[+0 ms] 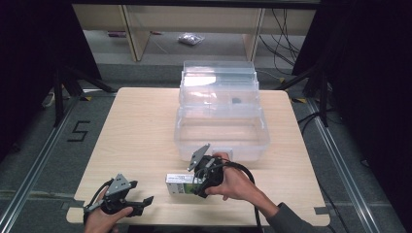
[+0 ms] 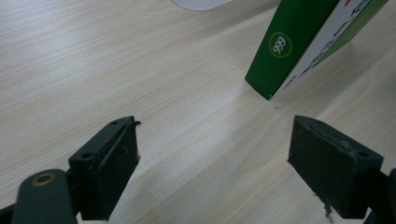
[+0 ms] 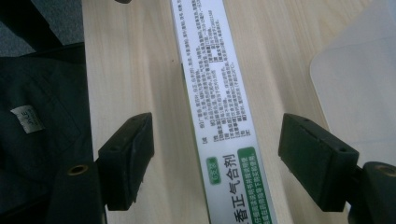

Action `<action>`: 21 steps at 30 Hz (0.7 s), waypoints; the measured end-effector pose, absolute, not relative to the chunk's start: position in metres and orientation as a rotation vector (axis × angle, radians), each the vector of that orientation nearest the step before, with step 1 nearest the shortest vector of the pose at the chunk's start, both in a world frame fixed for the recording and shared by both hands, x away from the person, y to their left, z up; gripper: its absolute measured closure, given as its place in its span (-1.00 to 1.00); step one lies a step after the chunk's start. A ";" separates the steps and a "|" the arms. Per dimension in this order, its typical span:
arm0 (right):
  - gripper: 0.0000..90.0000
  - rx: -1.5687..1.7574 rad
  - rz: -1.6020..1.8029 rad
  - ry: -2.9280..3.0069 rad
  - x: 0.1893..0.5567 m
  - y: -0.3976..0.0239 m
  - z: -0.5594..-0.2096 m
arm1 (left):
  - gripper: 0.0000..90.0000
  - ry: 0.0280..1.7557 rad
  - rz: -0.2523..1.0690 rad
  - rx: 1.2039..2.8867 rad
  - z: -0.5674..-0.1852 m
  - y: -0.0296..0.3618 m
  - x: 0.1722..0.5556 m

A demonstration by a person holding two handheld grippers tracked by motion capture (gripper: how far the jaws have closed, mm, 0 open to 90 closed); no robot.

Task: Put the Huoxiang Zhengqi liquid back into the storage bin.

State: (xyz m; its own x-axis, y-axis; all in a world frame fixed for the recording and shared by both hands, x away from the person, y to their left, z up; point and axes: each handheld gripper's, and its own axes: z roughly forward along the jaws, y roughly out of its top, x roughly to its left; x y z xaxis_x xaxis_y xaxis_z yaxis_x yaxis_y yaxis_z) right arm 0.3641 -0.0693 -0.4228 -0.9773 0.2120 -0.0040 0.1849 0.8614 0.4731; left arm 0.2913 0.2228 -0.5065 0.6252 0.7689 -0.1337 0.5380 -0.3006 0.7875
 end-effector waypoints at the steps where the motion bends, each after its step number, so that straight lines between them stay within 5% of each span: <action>1: -0.37 0.326 0.742 2.972 0.364 -0.069 -0.423 | -0.66 1.028 0.339 1.987 -0.507 0.223 0.291; 21: -0.17 0.338 0.624 3.037 0.381 -0.065 -0.440 | -0.66 1.026 0.336 1.985 -0.506 0.223 0.291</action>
State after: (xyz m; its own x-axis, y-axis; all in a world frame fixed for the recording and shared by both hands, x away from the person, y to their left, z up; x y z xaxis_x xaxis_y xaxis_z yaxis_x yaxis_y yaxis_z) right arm 0.3806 -0.0654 -0.4405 -0.9763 0.2156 0.0215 0.2066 0.8965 0.3920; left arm 0.2914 0.2228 -0.5065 0.6266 0.7672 -0.1367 0.5374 -0.2984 0.7888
